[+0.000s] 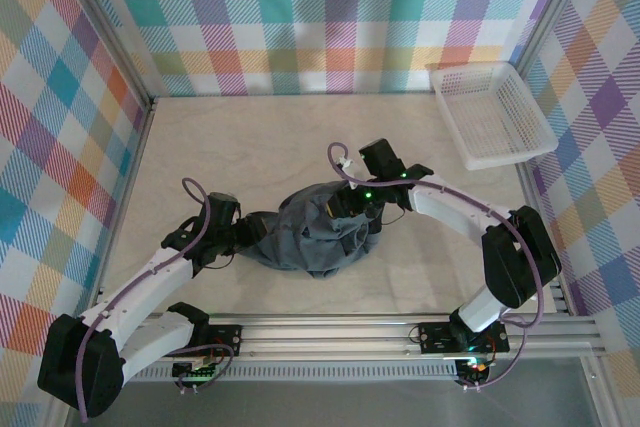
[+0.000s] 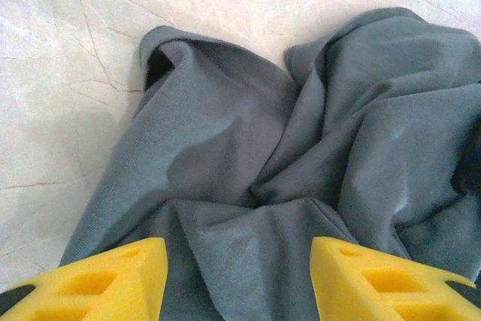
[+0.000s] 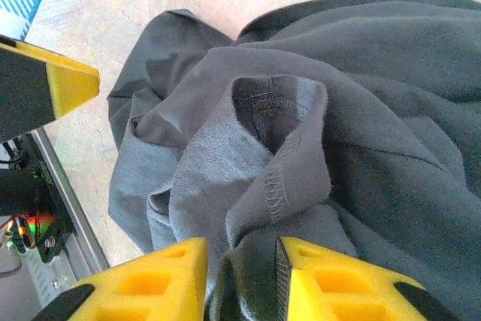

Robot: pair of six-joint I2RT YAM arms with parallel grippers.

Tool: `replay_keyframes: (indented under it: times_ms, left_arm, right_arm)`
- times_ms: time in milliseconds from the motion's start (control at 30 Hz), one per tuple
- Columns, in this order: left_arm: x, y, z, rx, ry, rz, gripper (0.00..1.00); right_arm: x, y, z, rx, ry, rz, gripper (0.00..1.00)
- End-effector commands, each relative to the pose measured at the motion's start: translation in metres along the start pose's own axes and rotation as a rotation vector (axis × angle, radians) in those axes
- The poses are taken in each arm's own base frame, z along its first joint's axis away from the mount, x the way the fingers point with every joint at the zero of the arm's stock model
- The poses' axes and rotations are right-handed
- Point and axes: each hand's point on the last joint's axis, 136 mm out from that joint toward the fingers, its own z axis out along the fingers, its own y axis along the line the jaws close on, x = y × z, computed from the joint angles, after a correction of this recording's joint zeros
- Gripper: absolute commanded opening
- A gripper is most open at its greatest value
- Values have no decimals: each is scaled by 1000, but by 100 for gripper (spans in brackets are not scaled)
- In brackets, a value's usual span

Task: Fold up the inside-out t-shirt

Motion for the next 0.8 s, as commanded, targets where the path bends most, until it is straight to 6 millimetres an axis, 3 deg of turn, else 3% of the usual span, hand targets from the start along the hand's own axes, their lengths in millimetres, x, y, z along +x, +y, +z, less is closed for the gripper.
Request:
replay_keyframes:
  times_ms: [0,267,333,400,667,767]
  left_arm:
    - [0,1,3,3,3,-18,54]
    - [-1,0,4,4,5,-18,54]
    - [0,0,5,5,8,-17,54]
    - [0,0,5,3,9,-18,54]
    - [0,0,6,4,13,-20,54]
    - [1,2,5,1,11,-20,54]
  right_arm:
    - [6,7,-5,-25,8,-13,24]
    - [4,8,-9,-21,-2,-22,14]
    - [6,9,-10,-24,5,-18,26]
    - [8,11,-11,-33,6,-19,29]
    - [10,9,-9,-35,7,-17,11]
    - [10,10,-9,-40,2,-21,0]
